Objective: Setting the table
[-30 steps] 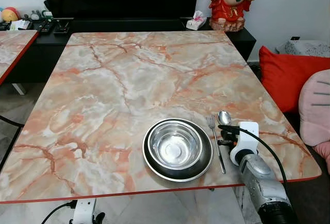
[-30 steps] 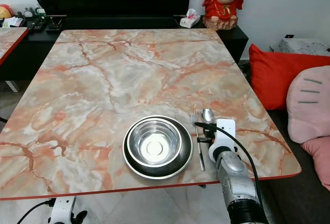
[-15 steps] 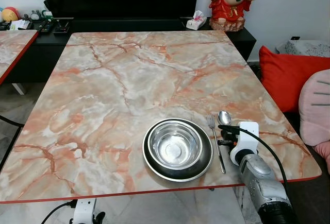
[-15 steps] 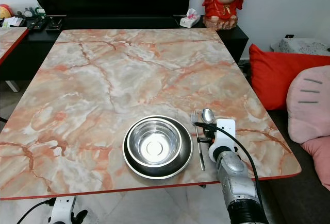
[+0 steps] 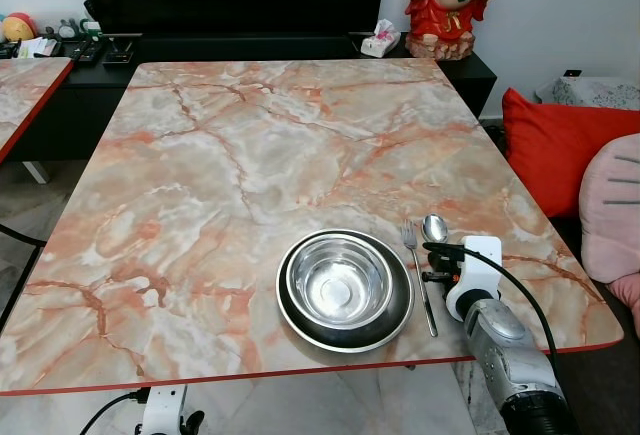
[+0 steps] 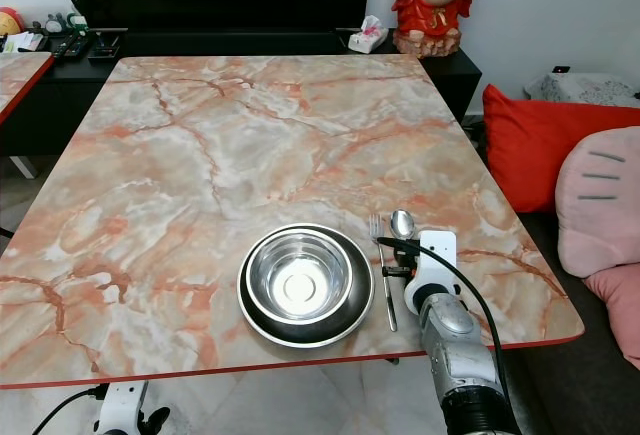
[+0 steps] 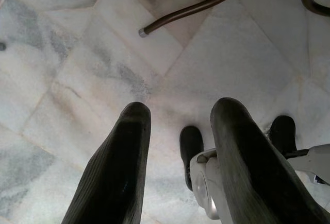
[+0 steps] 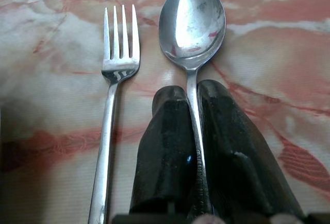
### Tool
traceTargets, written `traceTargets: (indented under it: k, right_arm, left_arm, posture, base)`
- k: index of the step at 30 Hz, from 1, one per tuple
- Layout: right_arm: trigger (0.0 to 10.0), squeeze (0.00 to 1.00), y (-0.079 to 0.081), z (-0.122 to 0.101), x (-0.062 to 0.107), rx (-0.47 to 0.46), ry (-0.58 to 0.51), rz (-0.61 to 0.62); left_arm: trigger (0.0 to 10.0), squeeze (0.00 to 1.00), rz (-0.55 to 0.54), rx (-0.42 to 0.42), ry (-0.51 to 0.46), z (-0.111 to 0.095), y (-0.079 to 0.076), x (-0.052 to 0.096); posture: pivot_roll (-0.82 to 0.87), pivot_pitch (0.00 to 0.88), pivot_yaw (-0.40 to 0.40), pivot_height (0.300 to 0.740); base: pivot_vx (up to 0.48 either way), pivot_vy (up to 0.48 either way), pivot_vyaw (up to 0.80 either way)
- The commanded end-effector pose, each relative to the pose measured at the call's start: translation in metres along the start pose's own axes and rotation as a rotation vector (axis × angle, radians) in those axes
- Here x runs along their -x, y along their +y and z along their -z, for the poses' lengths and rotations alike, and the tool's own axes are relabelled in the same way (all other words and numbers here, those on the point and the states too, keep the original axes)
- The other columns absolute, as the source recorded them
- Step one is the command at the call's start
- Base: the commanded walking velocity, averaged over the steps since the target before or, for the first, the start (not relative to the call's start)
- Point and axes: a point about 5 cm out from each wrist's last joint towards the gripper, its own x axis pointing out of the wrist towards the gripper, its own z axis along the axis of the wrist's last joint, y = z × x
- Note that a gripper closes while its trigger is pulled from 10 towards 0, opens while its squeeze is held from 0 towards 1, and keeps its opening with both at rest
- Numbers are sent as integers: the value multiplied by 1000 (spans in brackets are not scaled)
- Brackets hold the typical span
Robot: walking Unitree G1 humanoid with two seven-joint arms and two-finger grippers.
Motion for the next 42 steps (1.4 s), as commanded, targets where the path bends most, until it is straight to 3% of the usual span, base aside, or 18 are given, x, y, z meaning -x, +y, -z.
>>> traceTargets:
  k: [1,3,4,8,10,11,12,41,42]
  right_arm:
    - [10000,541,-2,7,0,-4,35,9]
    - [10000,596,-2,7,0,-3,36,8]
    - [10000,745,-2,7,0,-3,37,7]
    - [10000,749,-1,7,0,-2,39,8]
    - [10000,682,-1,7,0,0,39,9]
    - [10000,118,-2,7,0,3,39,11]
    - [10000,0,-2,6,0,4,38,13]
    - [10000,0,0,-2,-1,-7,-12,12]
    - [10000,110,0,-2,-1,-7,-11,11]
  left_arm:
    - [10000,0,4,6,9,2,-1,0]
    - [10000,0,4,5,9,2,-1,0]
    - [10000,0,5,5,8,2,-1,0]
    - [10000,0,5,5,8,1,-1,0]
    - [10000,0,5,5,8,1,-1,0]
    - [10000,0,5,5,9,1,-1,0]
    - [10000,0,6,5,9,2,-1,0]
    - [10000,0,6,3,32,5,-3,0]
    - [10000,0,7,2,32,6,-3,0]
  posture:
    - [58,58,-37,740]
    - [57,58,-37,740]
    - [57,59,-37,740]
    - [58,59,-38,740]
    - [58,59,-38,740]
    - [57,58,-38,740]
    - [57,58,-38,740]
    - [56,59,-35,740]
    - [56,59,-35,740]
  base:
    - [0,0,0]
    - [0,0,0]
    - [0,0,0]
    - [0,0,0]
    - [0,0,0]
    - [0,0,0]
    - [0,0,0]
    - [0,0,0]
    - [0,0,0]
